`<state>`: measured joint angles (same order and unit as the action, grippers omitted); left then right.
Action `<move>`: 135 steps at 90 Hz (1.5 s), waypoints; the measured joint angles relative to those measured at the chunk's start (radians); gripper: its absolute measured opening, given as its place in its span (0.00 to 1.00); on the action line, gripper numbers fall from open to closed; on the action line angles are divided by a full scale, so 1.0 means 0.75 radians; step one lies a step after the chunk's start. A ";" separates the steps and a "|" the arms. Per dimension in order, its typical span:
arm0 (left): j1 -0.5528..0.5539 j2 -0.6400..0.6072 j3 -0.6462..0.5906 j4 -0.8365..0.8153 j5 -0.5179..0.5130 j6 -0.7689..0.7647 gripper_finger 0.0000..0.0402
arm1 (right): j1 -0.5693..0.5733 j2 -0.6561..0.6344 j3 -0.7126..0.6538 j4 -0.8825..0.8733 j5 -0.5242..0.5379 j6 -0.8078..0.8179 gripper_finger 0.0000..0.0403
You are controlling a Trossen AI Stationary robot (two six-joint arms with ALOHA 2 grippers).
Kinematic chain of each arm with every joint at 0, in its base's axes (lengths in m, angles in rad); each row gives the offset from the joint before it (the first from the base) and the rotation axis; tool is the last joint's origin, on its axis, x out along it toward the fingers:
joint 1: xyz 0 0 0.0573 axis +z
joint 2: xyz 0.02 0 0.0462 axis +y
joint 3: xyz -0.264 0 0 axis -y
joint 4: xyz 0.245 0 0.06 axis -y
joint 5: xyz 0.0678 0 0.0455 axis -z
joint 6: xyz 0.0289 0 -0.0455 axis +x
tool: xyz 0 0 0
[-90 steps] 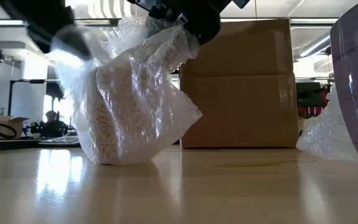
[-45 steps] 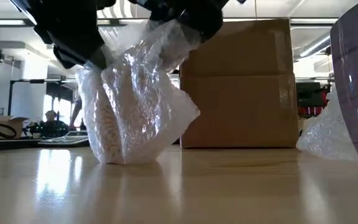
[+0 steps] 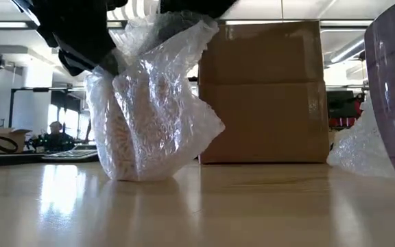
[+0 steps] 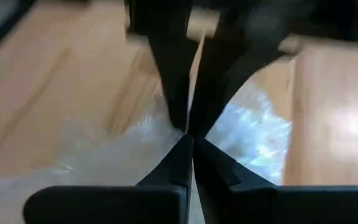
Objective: Wrap mug
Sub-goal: Wrap the orange patterned mug with the left transparent bubble wrap
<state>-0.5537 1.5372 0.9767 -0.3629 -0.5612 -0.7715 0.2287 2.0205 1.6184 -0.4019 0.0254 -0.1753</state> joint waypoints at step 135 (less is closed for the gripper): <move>0.044 0.027 0.003 0.137 0.047 0.111 0.06 | -0.008 0.007 0.057 -0.166 0.004 -0.059 0.00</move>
<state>-0.5205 1.5574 0.9791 -0.2599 -0.5257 -0.6880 0.2226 2.0254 1.6611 -0.5266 0.0284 -0.2195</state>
